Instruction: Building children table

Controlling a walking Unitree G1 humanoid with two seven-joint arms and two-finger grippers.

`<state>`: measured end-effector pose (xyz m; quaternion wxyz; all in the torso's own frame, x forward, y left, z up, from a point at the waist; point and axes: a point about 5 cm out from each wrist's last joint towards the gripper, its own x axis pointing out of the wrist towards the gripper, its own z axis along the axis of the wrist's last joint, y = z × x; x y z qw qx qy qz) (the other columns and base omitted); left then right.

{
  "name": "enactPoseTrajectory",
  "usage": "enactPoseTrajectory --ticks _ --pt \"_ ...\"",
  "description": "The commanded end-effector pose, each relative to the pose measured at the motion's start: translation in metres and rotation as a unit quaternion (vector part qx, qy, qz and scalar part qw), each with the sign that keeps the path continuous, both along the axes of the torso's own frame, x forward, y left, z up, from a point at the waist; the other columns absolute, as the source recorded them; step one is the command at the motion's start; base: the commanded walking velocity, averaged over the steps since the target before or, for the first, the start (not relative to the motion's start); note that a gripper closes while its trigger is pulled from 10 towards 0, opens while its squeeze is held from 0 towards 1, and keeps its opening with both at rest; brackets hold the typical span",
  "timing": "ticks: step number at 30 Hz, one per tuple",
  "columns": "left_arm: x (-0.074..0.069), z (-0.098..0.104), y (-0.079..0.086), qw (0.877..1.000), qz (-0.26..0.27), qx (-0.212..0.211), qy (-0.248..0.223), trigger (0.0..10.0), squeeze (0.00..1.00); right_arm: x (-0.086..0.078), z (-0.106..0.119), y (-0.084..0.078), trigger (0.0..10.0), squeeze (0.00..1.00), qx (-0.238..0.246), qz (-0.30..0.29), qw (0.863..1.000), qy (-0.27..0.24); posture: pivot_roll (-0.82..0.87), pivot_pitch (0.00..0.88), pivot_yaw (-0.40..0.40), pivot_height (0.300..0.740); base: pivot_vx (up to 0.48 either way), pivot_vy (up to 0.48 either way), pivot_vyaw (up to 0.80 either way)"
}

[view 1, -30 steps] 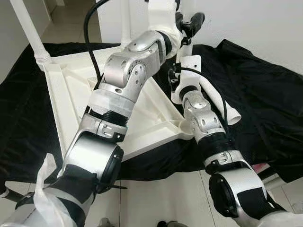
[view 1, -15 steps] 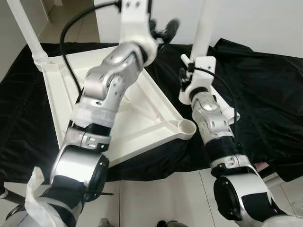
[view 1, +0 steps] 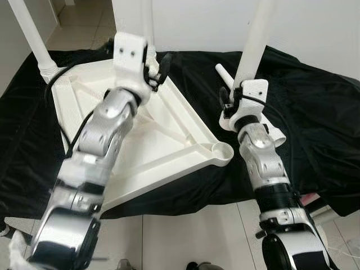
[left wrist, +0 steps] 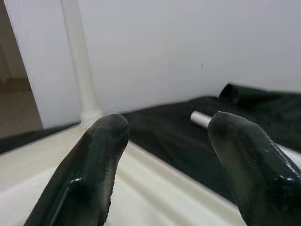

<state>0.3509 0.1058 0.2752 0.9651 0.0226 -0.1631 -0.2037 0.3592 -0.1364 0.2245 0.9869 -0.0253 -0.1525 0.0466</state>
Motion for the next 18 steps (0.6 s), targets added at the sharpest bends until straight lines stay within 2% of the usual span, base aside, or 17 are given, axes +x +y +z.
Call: enactPoseTrajectory --ticks 1,3,4,6,11,12,13,14,15,18 --pt "-0.014 -0.002 -0.015 0.986 -0.155 0.057 -0.018 10.0 0.0 -0.005 0.002 0.0 10.0 0.0 0.002 0.012 1.0 -0.013 -0.04 0.098 -0.018 0.74 0.0 0.0 0.0" --pt "-0.016 -0.007 -0.013 0.985 -0.163 0.059 -0.01 10.0 0.0 -0.007 0.001 -0.001 10.0 0.0 0.001 0.015 1.0 -0.013 -0.04 0.098 -0.018 0.74 0.0 0.0 0.0" --pt "-0.023 -0.022 -0.01 0.98 -0.179 0.087 -0.003 10.0 0.0 -0.013 -0.004 -0.002 10.0 0.0 0.0 0.026 1.0 -0.013 -0.04 0.101 -0.019 0.74 0.0 0.0 0.0" --pt "-0.029 -0.032 -0.009 0.975 -0.194 0.105 0.003 10.0 0.0 -0.017 -0.006 -0.002 10.0 0.0 -0.002 0.035 0.999 -0.014 -0.04 0.103 -0.019 0.74 0.0 0.0 0.0" --pt "-0.035 -0.04 -0.01 0.97 -0.212 0.114 0.014 10.0 0.0 -0.02 -0.009 -0.002 10.0 0.0 -0.004 0.044 0.999 -0.013 -0.04 0.104 -0.019 0.74 0.0 0.0 0.0" --pt "-0.039 -0.045 -0.01 0.968 -0.221 0.118 0.022 10.0 0.0 -0.023 -0.01 -0.002 10.0 0.0 -0.005 0.051 0.999 -0.014 -0.04 0.107 -0.02 0.74 0.0 0.0 0.0" --pt "-0.048 -0.055 -0.012 0.958 -0.252 0.129 0.039 10.0 0.0 -0.027 -0.015 -0.002 10.0 0.0 -0.01 0.066 0.998 -0.014 -0.04 0.107 -0.018 0.74 0.0 0.0 0.0" --pt "-0.048 -0.055 -0.012 0.958 -0.252 0.129 0.039 10.0 0.0 -0.027 -0.015 -0.002 10.0 0.0 -0.01 0.066 0.998 -0.014 -0.04 0.107 -0.018 0.74 0.0 0.0 0.0" --pt "-0.058 -0.061 -0.016 0.947 -0.286 0.132 0.057 10.0 0.0 -0.031 -0.019 -0.002 10.0 0.0 -0.01 0.077 0.997 -0.014 -0.04 0.108 -0.017 0.74 0.0 0.0 0.0" --pt "-0.061 -0.062 -0.018 0.944 -0.295 0.133 0.058 10.0 0.0 -0.031 -0.021 -0.002 10.0 0.0 -0.01 0.079 0.997 -0.014 -0.04 0.109 -0.016 0.74 0.0 0.0 0.0"
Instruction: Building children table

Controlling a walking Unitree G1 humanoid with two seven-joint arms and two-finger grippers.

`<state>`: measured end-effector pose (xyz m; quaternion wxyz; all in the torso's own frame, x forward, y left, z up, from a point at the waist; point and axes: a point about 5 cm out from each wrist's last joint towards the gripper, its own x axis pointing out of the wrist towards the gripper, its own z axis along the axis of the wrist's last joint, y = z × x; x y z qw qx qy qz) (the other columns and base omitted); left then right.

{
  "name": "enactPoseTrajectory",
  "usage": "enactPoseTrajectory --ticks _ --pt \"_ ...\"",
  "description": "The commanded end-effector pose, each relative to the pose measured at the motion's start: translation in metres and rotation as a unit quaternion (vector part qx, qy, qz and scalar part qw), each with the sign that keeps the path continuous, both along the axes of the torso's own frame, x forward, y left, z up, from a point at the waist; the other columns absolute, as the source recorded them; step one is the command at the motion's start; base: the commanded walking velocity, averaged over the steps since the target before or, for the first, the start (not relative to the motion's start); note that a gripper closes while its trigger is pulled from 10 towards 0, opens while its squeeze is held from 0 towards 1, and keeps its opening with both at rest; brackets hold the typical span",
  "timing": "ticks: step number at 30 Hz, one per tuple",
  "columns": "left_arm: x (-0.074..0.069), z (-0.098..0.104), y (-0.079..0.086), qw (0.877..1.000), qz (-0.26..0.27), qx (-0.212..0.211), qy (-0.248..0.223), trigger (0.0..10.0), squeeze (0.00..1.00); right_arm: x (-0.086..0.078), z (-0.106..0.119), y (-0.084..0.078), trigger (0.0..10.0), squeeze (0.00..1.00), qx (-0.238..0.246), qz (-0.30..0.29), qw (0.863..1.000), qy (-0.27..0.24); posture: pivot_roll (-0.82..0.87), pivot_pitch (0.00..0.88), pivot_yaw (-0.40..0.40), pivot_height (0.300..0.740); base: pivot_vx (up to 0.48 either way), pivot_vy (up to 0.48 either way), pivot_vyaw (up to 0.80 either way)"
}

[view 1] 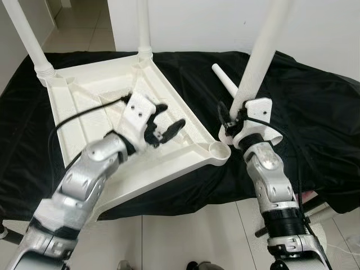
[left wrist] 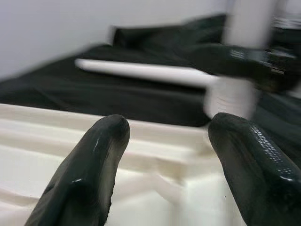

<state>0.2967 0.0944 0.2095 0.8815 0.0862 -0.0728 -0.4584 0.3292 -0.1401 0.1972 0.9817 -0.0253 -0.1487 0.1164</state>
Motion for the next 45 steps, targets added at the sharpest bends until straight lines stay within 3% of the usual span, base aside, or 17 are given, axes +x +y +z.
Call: enactPoseTrajectory --ticks 1,12,19,27,38,45 --pt "-0.008 0.003 -0.007 0.999 -0.054 0.007 -0.003 10.0 0.0 -0.002 0.006 0.002 10.0 0.0 0.001 0.012 1.0 -0.018 -0.04 0.109 -0.016 0.74 0.0 0.0 0.0" --pt "-0.018 -0.004 -0.011 0.995 -0.096 0.016 0.017 10.0 0.0 -0.011 -0.014 0.001 10.0 0.0 -0.01 0.044 0.999 0.004 -0.04 0.109 -0.01 0.74 0.0 0.0 0.0" --pt "-0.031 -0.011 -0.014 0.99 -0.129 0.027 0.041 10.0 0.0 -0.013 -0.031 0.009 10.0 0.0 -0.04 0.1 0.994 0.023 -0.04 0.111 -0.011 0.74 0.0 0.0 0.0" --pt "-0.033 -0.011 -0.016 0.99 -0.13 0.03 0.044 10.0 0.0 -0.008 -0.035 0.011 10.0 0.0 -0.044 0.113 0.992 0.03 -0.03 0.113 -0.018 0.74 0.0 0.0 0.0" --pt "-0.033 -0.01 -0.014 0.991 -0.122 0.032 0.042 10.0 0.0 -0.012 -0.049 0.008 10.0 0.0 -0.108 0.148 0.982 0.035 -0.03 0.112 -0.018 0.74 0.0 0.0 0.0" --pt "-0.032 -0.009 -0.014 0.991 -0.125 0.035 0.042 10.0 0.0 -0.014 -0.054 0.006 10.0 0.0 -0.096 0.166 0.981 0.041 -0.03 0.109 -0.013 0.74 0.0 0.0 0.0"
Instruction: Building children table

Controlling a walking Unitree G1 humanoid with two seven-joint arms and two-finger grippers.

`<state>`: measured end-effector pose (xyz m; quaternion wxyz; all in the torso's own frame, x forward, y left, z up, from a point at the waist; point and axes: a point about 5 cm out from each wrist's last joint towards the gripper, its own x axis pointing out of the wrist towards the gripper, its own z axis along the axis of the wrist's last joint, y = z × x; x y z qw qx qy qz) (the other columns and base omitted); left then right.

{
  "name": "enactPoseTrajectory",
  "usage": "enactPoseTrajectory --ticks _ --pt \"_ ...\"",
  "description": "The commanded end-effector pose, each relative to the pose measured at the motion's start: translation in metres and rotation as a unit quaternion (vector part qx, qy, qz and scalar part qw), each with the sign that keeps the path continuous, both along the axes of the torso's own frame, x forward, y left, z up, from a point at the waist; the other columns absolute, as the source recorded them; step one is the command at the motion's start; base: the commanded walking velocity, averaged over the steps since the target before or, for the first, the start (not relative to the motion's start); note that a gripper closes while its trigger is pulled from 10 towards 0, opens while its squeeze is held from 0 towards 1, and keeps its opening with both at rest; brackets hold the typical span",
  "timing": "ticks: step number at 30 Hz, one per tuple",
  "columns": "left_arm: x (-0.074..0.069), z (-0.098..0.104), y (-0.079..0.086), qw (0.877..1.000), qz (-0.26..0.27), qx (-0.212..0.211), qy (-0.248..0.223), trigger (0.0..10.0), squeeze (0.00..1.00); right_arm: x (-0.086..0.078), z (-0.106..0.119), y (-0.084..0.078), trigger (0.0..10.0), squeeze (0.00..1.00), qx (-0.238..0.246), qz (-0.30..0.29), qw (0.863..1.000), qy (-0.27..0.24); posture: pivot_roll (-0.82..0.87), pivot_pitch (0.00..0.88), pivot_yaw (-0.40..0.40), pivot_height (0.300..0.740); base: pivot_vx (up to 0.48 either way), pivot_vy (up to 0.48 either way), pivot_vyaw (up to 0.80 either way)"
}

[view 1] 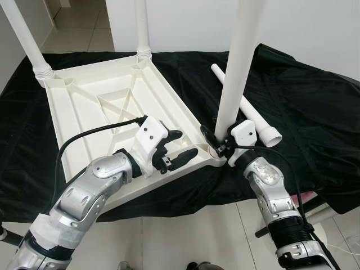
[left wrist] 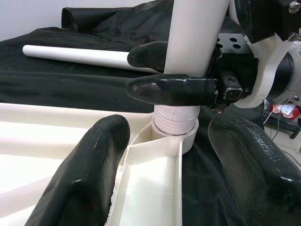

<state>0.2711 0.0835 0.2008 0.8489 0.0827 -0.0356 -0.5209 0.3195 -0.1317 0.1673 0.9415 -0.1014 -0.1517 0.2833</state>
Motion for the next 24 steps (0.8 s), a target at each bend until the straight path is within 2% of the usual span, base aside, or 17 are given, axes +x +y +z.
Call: enactPoseTrajectory --ticks 1,3,7,12,24 --pt "-0.007 0.0 -0.003 0.998 -0.059 0.013 0.005 10.0 0.0 -0.004 -0.026 -0.003 10.0 0.0 0.009 0.002 0.998 0.065 -0.03 0.109 -0.013 0.74 0.0 0.0 0.0" --pt "-0.007 0.0 -0.003 0.998 -0.059 0.013 0.005 10.0 0.0 -0.004 -0.026 -0.003 10.0 0.0 0.009 0.002 0.998 0.065 -0.03 0.109 -0.013 0.74 0.0 0.0 0.0" --pt "-0.005 0.004 -0.002 0.998 -0.058 0.014 0.002 10.0 0.0 0.001 -0.032 -0.009 10.0 0.0 0.068 -0.031 0.991 0.108 -0.03 0.106 -0.009 0.74 0.0 0.0 0.0" --pt "-0.004 0.005 -0.001 0.998 -0.058 0.016 0.0 10.0 0.0 0.008 -0.035 -0.013 10.0 0.0 0.081 -0.06 0.986 0.135 -0.03 0.104 -0.008 0.74 0.0 0.0 0.0" --pt "-0.004 0.005 0.001 0.998 -0.055 0.018 -0.002 10.0 0.0 0.01 -0.04 -0.015 10.0 0.0 0.091 -0.078 0.981 0.152 -0.02 0.094 -0.014 0.74 0.0 0.0 0.0"
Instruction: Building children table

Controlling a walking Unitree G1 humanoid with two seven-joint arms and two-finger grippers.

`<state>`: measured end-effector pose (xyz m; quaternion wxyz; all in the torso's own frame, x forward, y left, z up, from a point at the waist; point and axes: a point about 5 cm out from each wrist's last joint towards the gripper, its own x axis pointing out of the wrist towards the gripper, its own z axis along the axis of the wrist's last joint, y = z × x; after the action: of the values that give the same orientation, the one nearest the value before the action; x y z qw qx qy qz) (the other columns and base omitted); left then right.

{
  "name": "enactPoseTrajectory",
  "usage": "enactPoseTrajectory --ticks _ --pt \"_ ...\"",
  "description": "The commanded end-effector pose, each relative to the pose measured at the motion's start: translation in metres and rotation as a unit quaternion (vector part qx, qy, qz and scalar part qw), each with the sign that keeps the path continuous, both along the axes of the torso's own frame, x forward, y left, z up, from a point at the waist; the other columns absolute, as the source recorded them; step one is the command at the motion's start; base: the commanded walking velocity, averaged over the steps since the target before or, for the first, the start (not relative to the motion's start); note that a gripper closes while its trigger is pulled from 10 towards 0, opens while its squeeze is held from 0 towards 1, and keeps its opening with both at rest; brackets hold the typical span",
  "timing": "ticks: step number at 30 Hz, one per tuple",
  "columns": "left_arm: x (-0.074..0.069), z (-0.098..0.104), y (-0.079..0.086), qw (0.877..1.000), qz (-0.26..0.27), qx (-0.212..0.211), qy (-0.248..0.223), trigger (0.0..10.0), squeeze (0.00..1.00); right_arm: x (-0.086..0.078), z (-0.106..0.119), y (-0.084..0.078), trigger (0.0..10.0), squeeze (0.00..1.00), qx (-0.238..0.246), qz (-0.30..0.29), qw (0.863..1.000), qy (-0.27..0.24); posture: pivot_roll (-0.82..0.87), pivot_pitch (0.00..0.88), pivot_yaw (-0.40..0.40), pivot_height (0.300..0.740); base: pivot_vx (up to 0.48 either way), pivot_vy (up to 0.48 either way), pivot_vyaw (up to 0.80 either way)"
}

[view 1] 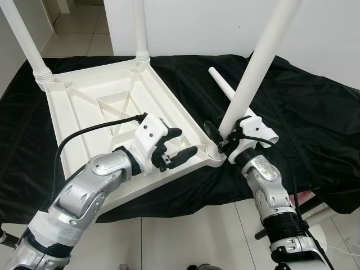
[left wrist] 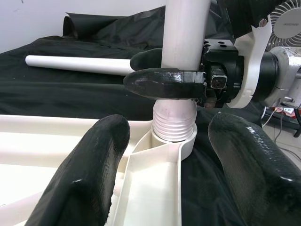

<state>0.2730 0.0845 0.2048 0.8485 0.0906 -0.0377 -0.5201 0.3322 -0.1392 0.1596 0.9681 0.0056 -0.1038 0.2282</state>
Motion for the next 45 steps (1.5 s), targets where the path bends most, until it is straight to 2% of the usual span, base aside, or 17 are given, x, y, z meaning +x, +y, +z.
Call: enactPoseTrajectory --ticks 1,4,8,12,17,18,22,32,34,39,41,43,45 --pt "-0.006 0.001 0.0 0.998 -0.054 0.014 0.005 10.0 0.0 -0.003 -0.034 -0.008 10.0 0.0 0.007 -0.031 0.995 0.092 -0.02 0.094 -0.016 0.74 0.0 0.0 0.0" --pt "-0.006 0.0 0.001 0.998 -0.053 0.014 0.005 10.0 0.0 -0.002 -0.036 -0.008 10.0 0.0 0.009 -0.037 0.994 0.098 -0.02 0.095 -0.018 0.74 0.0 0.0 0.0" --pt "-0.007 0.0 0.002 0.999 -0.05 0.016 0.004 10.0 0.0 -0.001 -0.04 -0.009 10.0 0.0 0.059 -0.059 0.988 0.13 -0.02 0.097 -0.019 0.74 0.0 0.0 0.0" --pt "-0.007 0.0 0.002 0.999 -0.05 0.016 0.004 10.0 0.0 -0.002 -0.044 -0.009 10.0 0.0 0.053 -0.063 0.988 0.132 -0.02 0.097 -0.02 0.74 0.0 0.0 0.0" --pt "-0.006 0.0 0.002 0.999 -0.049 0.016 0.004 10.0 0.0 -0.006 -0.044 -0.005 10.0 0.0 0.017 -0.051 0.993 0.108 -0.02 0.099 -0.019 0.74 0.0 0.0 0.0" --pt "-0.006 0.001 0.003 0.999 -0.048 0.016 0.004 10.0 0.0 -0.01 -0.042 -0.001 10.0 0.0 -0.023 -0.028 0.996 0.081 -0.02 0.1 -0.019 0.74 0.0 0.0 0.0" --pt "-0.006 0.001 0.003 0.999 -0.048 0.016 0.004 10.0 0.0 -0.015 -0.043 0.004 10.0 0.0 -0.058 0.002 0.996 0.067 -0.03 0.101 -0.019 0.74 0.0 0.0 0.0" --pt "-0.006 0.001 0.004 0.999 -0.045 0.016 0.004 10.0 0.0 -0.021 -0.045 0.006 10.0 0.0 -0.095 0.031 0.994 0.047 -0.03 0.106 -0.02 0.74 0.0 0.0 0.0" --pt "-0.005 0.001 0.004 0.999 -0.044 0.016 0.004 10.0 0.0 -0.023 -0.045 0.007 10.0 0.0 -0.124 0.038 0.991 0.028 -0.02 0.111 -0.019 0.74 0.0 0.0 0.0" --pt "-0.005 0.001 0.005 0.999 -0.043 0.017 0.004 10.0 0.0 -0.022 -0.043 0.007 10.0 0.0 -0.11 0.042 0.993 0.028 -0.02 0.112 -0.018 0.74 0.0 0.0 0.0" --pt "-0.003 0.002 0.006 0.999 -0.041 0.017 0.002 10.0 0.0 -0.013 -0.044 -0.001 10.0 0.0 -0.066 0.0 0.995 0.072 -0.03 0.113 -0.016 0.74 0.0 0.0 0.0" --pt "-0.003 0.002 0.006 0.999 -0.041 0.017 0.002 10.0 0.0 -0.01 -0.044 -0.003 10.0 0.0 -0.057 -0.011 0.995 0.083 -0.03 0.113 -0.016 0.74 0.0 0.0 0.0" --pt "-0.003 0.003 0.007 0.999 -0.041 0.017 0.001 10.0 0.0 -0.007 -0.044 -0.005 10.0 0.0 -0.023 -0.027 0.994 0.106 -0.03 0.113 -0.017 0.74 0.0 0.0 0.0"
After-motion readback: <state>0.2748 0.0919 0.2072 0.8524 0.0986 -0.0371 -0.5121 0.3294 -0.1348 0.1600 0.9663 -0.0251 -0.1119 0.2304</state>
